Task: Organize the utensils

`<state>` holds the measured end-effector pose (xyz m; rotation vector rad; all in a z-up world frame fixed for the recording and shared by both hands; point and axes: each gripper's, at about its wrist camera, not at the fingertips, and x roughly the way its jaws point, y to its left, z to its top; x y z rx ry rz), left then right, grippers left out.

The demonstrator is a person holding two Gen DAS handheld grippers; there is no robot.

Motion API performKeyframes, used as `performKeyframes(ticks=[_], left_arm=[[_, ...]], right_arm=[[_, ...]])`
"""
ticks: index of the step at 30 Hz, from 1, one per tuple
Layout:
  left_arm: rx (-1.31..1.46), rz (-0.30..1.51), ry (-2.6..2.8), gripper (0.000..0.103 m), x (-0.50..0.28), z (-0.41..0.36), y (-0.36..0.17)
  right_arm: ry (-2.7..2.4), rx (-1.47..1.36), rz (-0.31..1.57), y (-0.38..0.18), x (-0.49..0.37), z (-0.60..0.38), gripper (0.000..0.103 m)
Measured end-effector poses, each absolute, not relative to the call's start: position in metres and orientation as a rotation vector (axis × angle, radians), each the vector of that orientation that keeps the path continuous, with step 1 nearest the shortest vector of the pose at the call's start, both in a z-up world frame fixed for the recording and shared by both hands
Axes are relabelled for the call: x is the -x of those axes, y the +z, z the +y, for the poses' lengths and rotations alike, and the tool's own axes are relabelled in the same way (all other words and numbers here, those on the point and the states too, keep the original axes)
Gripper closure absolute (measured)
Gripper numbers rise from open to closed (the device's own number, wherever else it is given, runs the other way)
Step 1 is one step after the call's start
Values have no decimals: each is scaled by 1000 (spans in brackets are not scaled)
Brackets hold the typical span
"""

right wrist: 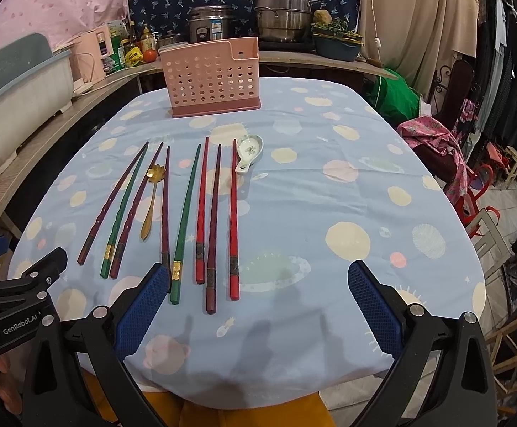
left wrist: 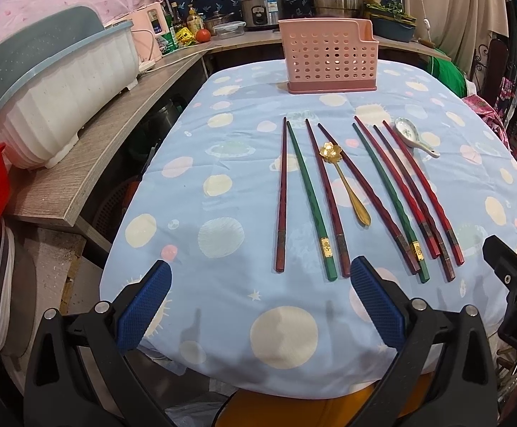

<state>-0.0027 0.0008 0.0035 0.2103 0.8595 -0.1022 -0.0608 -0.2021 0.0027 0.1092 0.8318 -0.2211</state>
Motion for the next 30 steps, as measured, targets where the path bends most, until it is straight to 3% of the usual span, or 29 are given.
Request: performKeyframes(ticks=[30], left_arm=[[-204,844,-110,7,5,0,5]], right_arm=[[-218,-72,819,7,62,-195,7]])
